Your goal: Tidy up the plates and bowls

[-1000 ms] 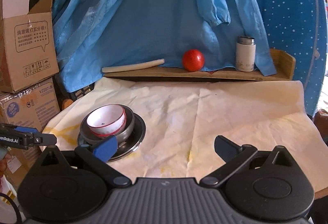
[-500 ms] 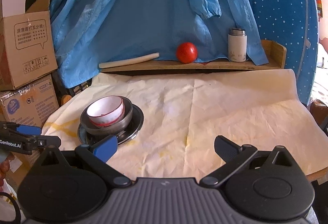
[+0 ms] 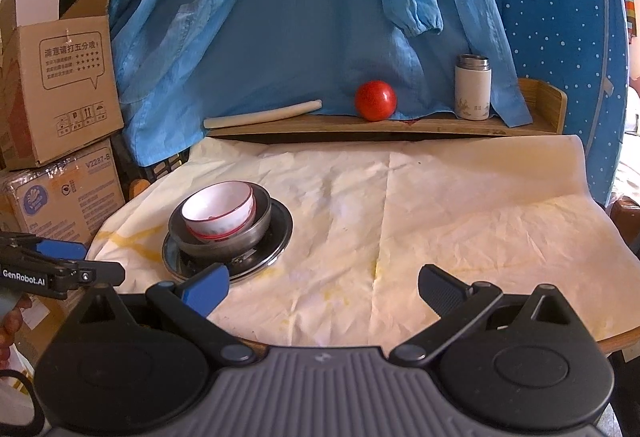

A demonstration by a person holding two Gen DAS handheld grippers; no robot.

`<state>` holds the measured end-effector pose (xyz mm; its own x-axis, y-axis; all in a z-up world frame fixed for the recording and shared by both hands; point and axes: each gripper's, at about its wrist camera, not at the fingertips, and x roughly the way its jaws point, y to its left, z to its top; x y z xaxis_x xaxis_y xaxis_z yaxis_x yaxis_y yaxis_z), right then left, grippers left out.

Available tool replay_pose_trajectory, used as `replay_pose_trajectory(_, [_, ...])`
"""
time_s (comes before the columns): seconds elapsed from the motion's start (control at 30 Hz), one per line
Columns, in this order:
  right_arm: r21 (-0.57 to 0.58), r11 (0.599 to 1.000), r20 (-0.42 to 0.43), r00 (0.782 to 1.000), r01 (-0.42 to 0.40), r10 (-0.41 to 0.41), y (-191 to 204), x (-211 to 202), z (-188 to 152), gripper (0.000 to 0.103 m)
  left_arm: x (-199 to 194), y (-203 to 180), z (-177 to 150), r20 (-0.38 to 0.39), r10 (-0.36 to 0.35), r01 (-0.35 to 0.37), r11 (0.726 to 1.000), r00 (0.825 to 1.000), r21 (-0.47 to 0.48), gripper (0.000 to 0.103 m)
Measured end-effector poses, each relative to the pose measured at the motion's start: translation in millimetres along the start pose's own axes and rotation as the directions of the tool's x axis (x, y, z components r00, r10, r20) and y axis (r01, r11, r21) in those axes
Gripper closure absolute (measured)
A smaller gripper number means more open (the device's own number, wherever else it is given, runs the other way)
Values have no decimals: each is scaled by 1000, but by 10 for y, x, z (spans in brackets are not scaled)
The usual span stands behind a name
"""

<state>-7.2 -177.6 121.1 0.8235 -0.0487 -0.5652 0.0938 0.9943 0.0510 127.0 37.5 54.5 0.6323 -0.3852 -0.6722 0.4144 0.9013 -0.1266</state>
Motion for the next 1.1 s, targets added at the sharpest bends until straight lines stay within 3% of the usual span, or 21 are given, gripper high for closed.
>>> replay_pose_trajectory(1.1, [-10, 1000, -9, 1000, -11, 10, 50, 11, 22, 0, -54, 6, -9, 0, 5, -5, 1000, 1000, -9, 1])
